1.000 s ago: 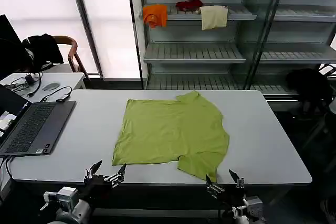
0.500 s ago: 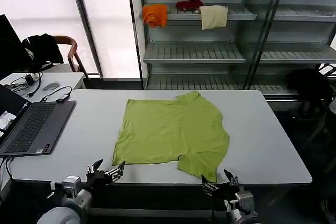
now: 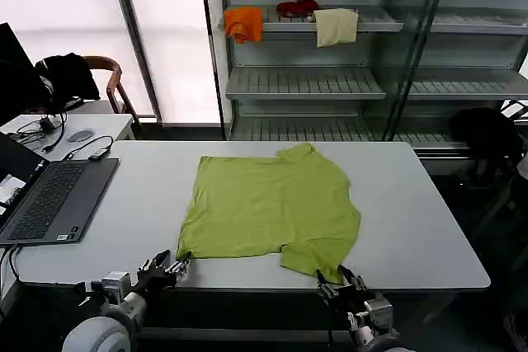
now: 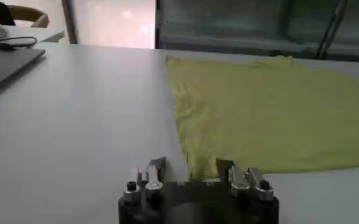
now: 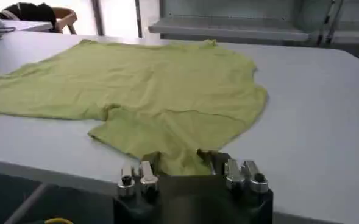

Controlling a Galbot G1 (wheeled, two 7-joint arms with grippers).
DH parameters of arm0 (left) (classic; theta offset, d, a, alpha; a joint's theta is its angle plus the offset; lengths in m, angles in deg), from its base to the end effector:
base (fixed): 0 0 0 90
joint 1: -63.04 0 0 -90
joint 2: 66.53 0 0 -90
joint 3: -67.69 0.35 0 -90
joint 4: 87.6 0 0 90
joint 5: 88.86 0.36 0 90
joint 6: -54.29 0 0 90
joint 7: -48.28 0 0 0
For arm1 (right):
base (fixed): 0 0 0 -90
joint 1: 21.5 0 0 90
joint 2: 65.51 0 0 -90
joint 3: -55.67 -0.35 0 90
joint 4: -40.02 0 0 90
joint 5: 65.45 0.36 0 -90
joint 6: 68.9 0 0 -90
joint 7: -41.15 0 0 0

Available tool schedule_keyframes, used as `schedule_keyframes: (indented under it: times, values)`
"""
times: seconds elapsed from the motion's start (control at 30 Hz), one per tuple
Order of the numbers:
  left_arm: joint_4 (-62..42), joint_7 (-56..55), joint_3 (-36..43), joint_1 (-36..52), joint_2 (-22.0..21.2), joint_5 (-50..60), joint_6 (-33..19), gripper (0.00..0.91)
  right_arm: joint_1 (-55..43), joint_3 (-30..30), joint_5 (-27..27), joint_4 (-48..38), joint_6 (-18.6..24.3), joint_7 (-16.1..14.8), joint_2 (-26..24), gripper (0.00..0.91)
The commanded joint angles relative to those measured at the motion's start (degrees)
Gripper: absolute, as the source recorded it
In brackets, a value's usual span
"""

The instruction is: Fold and organize the clothes.

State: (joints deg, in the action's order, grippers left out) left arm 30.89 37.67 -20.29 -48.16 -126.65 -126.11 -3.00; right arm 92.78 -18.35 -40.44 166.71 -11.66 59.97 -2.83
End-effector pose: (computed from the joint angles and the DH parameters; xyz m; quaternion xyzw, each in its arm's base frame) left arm 0.2369 0.0791 -0.2636 -0.0676 -0.9608 0.0266 0.2675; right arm 0.1887 0.0087 -0.2566 0.1011 -0.9618 0.0359 0.2520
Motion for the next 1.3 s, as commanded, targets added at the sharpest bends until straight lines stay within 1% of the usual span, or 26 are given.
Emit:
schedule_keyframes:
  times: [0.03, 0.07, 0.1, 0.13, 0.17, 0.2, 0.27, 0.57, 0.8, 0.9, 0.97, 1.03, 1.1, 1.13, 1.3]
  values:
    - [-1.3, 0.3, 0.1, 0.7, 0.0, -0.3, 0.3, 0.020, -0.2, 0.3, 0.1, -0.5, -0.4, 0.1, 0.1, 0.252]
    - [-1.2, 0.3, 0.1, 0.7, 0.0, -0.3, 0.3, 0.020, -0.2, 0.3, 0.1, -0.5, -0.4, 0.1, 0.0, 0.181]
    - [-1.0, 0.4, 0.1, 0.6, 0.0, -0.2, 0.2, 0.020, -0.2, 0.3, 0.1, -0.4, -0.4, 0.0, 0.0, 0.181]
    - [-0.9, 0.4, 0.1, 0.6, 0.0, -0.2, 0.2, 0.010, -0.2, 0.3, 0.1, -0.3, -0.4, 0.0, 0.0, 0.101]
    - [-0.8, 0.6, 0.1, 0.6, 0.1, -0.1, 0.2, 0.020, -0.2, 0.3, 0.1, -0.2, -0.4, 0.0, 0.0, 0.081]
    - [-0.7, 0.8, 0.1, 0.6, 0.2, -0.2, 0.2, 0.010, -0.3, 0.3, 0.1, 0.0, -0.4, 0.0, 0.1, 0.040]
    - [-0.4, 1.1, 0.1, 0.5, 0.2, -0.1, 0.2, 0.010, -0.4, 0.4, 0.1, 0.3, -0.4, 0.0, 0.1, 0.010]
    - [1.6, 1.5, 0.0, 0.6, 0.4, 0.0, -1.4, 0.000, -0.5, -0.2, 0.1, 2.7, -0.3, 0.3, 0.3, 0.000]
    - [4.0, -1.3, -0.3, 3.5, 0.3, -3.3, -2.2, 0.000, -1.5, -1.8, 0.8, 5.8, -0.3, 0.2, 0.1, 0.000]
    - [4.2, -2.7, -0.3, 5.5, 0.0, -4.8, -3.1, 0.000, -3.4, -3.8, 2.0, 6.2, -0.4, -0.4, -0.2, 0.000]
    - [3.7, -3.4, 0.0, 7.1, -0.1, -5.5, -3.6, 0.000, -5.0, -4.7, 2.7, 5.4, -0.4, -1.3, -0.5, 0.000]
    - [2.6, -4.3, 0.8, 9.1, -0.5, -5.5, -4.3, 0.000, -7.3, -6.3, 3.2, 3.4, -0.4, -3.2, -1.0, 0.000]
    - [1.3, -5.1, 2.3, 11.3, -0.9, -5.3, -4.7, 0.000, -9.9, -7.0, 3.1, 1.0, -0.4, -4.8, -1.6, 0.000]
    - [0.4, -5.9, 3.3, 12.6, -1.4, -5.1, -4.8, 0.000, -11.7, -7.1, 3.1, -1.6, -0.4, -5.5, -1.9, 0.000]
    - [-5.6, -8.5, 7.2, 18.8, -4.1, -4.7, -5.9, 0.000, -19.2, -4.8, 3.1, -8.6, -0.5, -5.6, -1.8, 0.000]
